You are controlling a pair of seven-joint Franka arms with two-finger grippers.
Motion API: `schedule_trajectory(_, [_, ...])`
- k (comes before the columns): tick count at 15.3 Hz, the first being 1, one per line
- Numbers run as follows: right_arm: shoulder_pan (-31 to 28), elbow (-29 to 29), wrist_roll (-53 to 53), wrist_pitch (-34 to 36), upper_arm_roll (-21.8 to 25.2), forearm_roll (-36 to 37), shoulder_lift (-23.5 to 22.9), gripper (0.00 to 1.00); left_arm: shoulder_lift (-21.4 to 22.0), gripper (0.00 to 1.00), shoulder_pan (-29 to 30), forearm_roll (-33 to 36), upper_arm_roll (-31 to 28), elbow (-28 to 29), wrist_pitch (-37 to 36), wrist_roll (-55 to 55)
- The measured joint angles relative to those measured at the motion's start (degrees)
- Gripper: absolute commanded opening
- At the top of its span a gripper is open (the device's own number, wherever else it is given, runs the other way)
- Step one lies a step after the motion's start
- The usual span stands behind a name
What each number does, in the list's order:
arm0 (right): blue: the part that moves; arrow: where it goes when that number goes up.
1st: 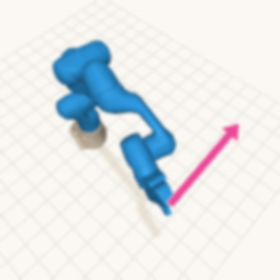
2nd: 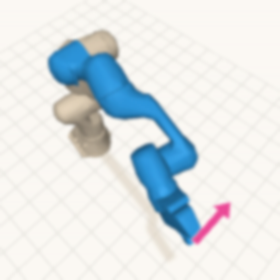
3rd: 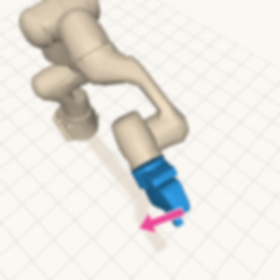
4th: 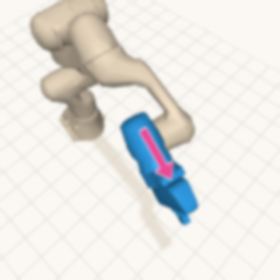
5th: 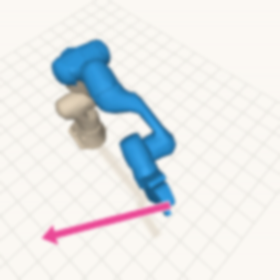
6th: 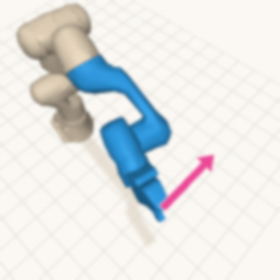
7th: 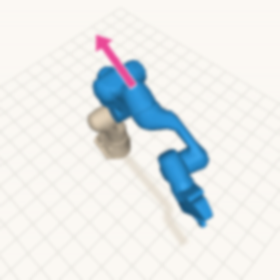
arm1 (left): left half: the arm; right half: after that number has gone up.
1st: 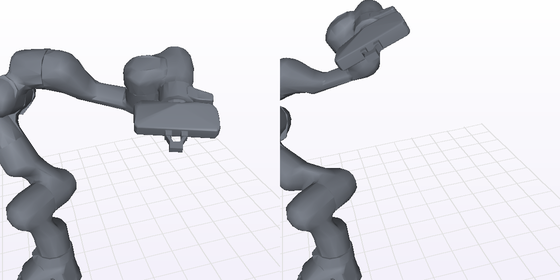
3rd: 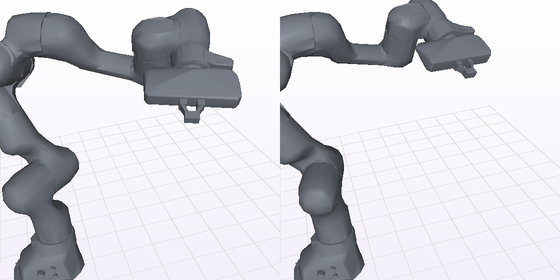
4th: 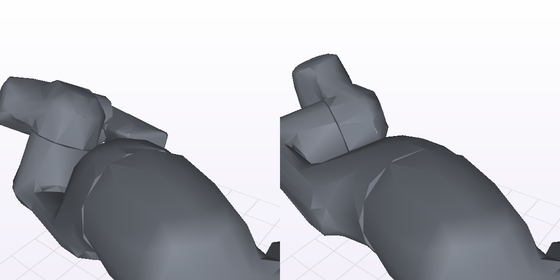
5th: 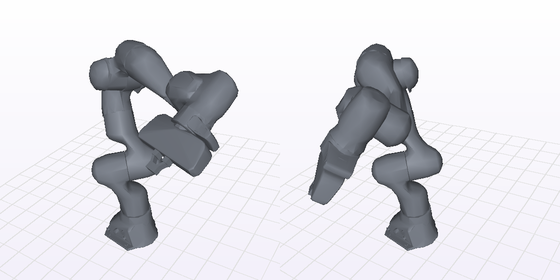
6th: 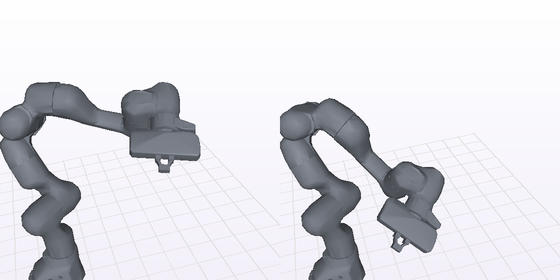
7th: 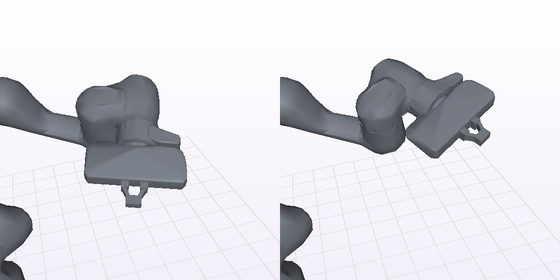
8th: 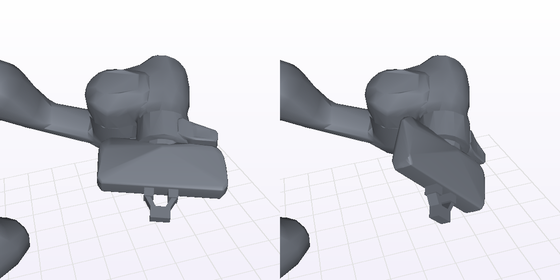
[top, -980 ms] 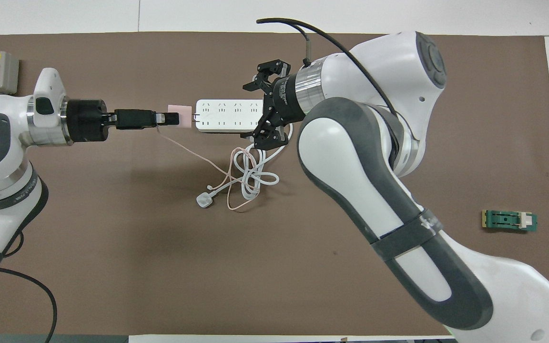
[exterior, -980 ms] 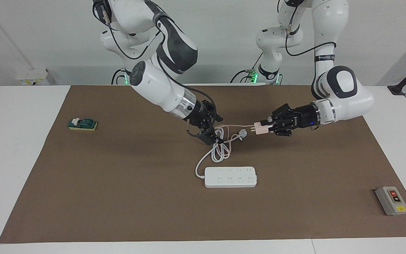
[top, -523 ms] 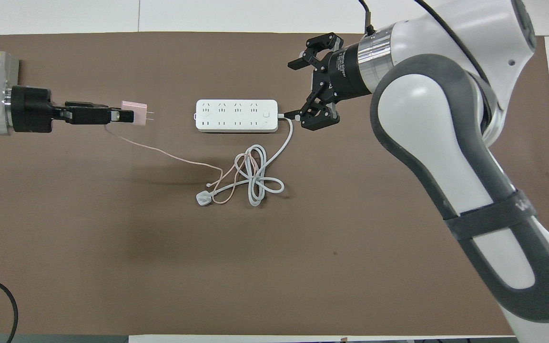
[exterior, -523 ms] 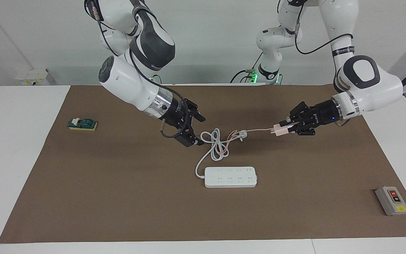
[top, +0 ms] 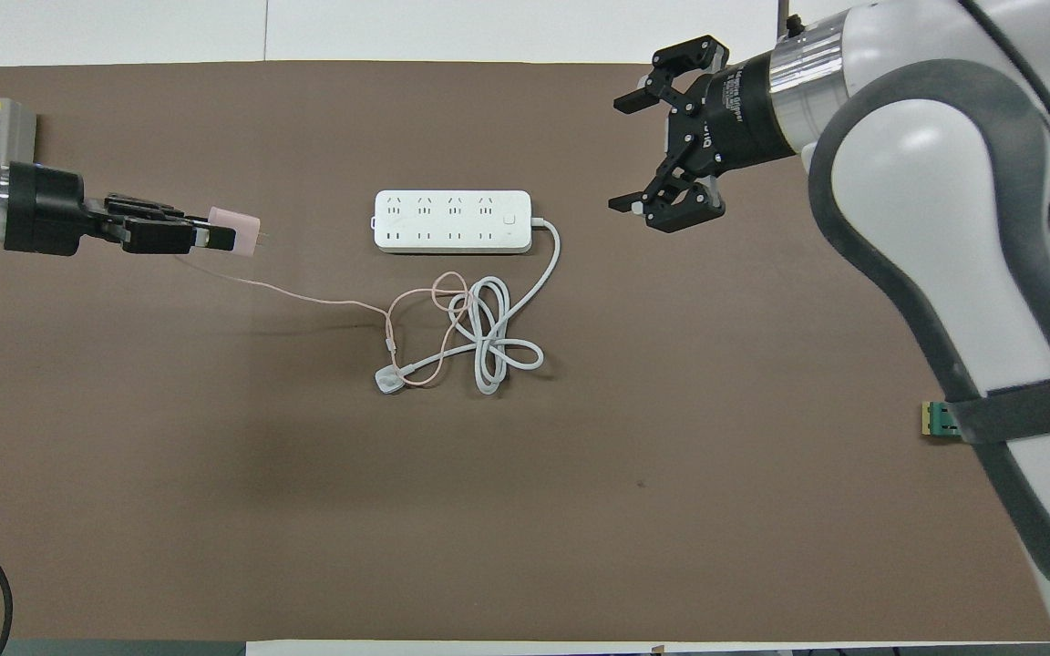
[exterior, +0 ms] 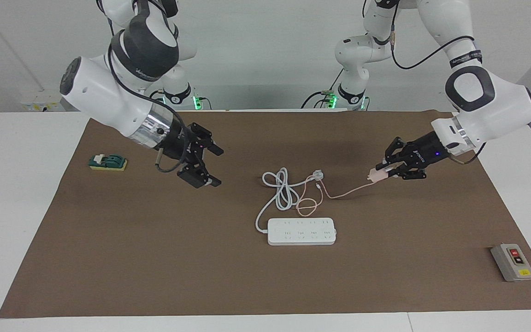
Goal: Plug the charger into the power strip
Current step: 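Open the right gripper and withdraw it while the left gripper holds the charger, then move the charger with the left gripper to the power strip's nearest socket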
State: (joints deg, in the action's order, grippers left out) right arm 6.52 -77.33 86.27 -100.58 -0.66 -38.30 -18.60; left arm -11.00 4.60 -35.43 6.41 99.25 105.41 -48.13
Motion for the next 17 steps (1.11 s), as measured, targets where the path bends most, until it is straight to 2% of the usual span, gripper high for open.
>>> schedule_trajectory(4, [-3.12, 0.09, -12.23, 6.12, 0.01, 4.77, 2.44, 1.0, -1.05, 0.0, -7.45, 7.23, 0.28, -1.3, 7.47, -2.83])
schedule_trajectory(8, [-3.55, 0.14, -27.93, 11.35, 0.02, 14.16, 4.59, 1.0, -3.04, 0.0, -12.18, 22.4, 0.94, -4.01, 11.45, -4.74])
schedule_trajectory(13, [-5.4, 0.14, -51.37, 15.24, 0.05, 25.55, 6.78, 1.0, -4.86, 0.0, -15.01, 26.29, 1.19, -5.17, 13.53, -12.07])
schedule_trajectory(17, [-5.65, 0.15, -68.43, 15.32, 0.06, 34.67, 7.78, 1.0, -8.81, 0.0, -16.79, 32.69, 1.31, -6.9, 15.39, -16.7])
